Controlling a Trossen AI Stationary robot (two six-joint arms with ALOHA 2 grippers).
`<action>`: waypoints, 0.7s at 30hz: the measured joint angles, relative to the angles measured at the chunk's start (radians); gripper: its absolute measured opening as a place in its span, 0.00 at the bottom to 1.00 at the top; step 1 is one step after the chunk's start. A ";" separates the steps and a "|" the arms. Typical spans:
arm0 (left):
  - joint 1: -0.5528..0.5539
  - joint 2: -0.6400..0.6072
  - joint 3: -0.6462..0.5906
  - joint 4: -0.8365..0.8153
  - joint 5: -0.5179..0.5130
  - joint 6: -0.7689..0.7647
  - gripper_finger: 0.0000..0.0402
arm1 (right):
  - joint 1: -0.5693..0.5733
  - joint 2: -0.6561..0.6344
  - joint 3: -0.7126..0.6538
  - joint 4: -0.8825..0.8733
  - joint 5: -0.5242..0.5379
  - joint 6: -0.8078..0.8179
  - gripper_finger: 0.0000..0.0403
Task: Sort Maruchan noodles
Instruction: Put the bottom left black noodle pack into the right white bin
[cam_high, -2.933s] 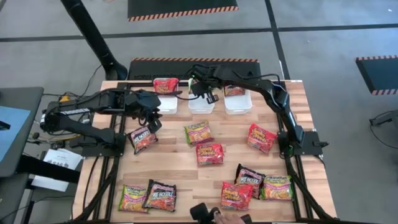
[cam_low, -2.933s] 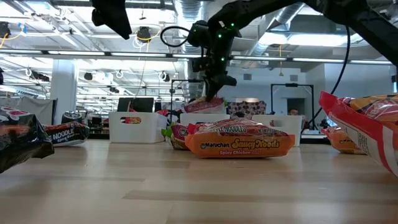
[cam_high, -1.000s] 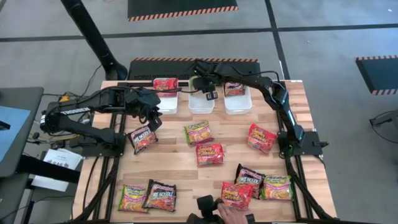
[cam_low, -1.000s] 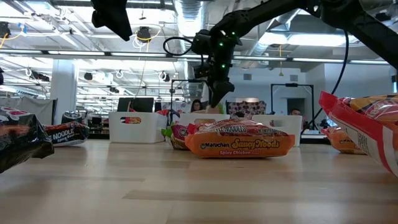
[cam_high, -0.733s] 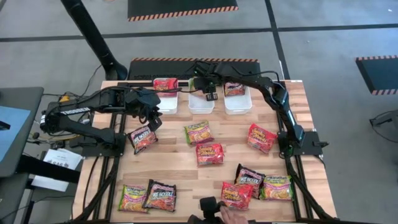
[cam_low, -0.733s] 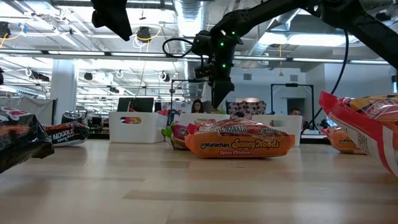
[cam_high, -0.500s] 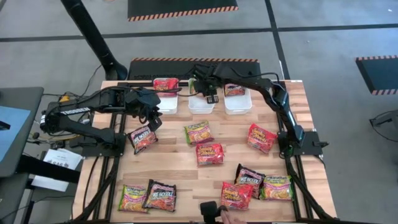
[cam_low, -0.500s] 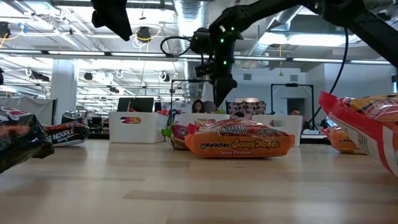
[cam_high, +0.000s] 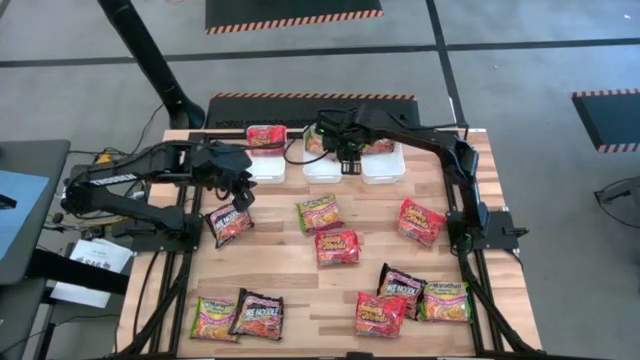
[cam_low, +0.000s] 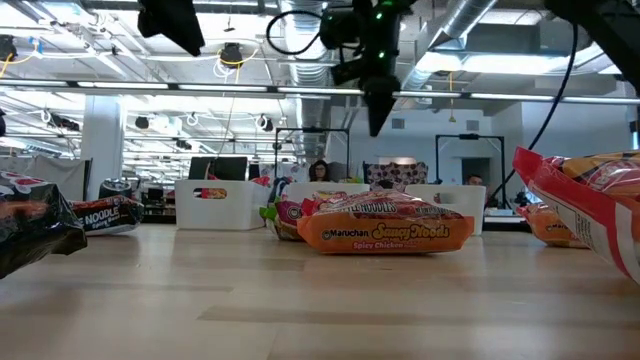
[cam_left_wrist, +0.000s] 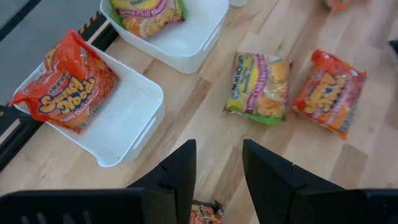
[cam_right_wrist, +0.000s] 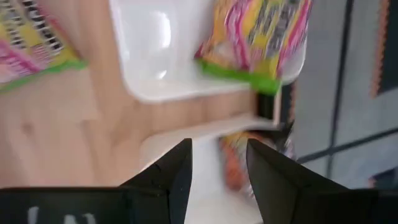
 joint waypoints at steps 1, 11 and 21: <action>-0.011 -0.013 0.000 -0.008 -0.006 -0.006 0.29 | 0.004 -0.009 0.000 -0.027 -0.009 0.040 0.44; -0.073 -0.106 0.000 -0.126 0.022 -0.113 0.29 | 0.086 -0.061 0.000 -0.234 -0.141 0.416 0.44; -0.072 -0.084 0.000 -0.277 0.281 -0.153 0.29 | 0.233 -0.070 0.000 -0.231 -0.193 0.571 0.44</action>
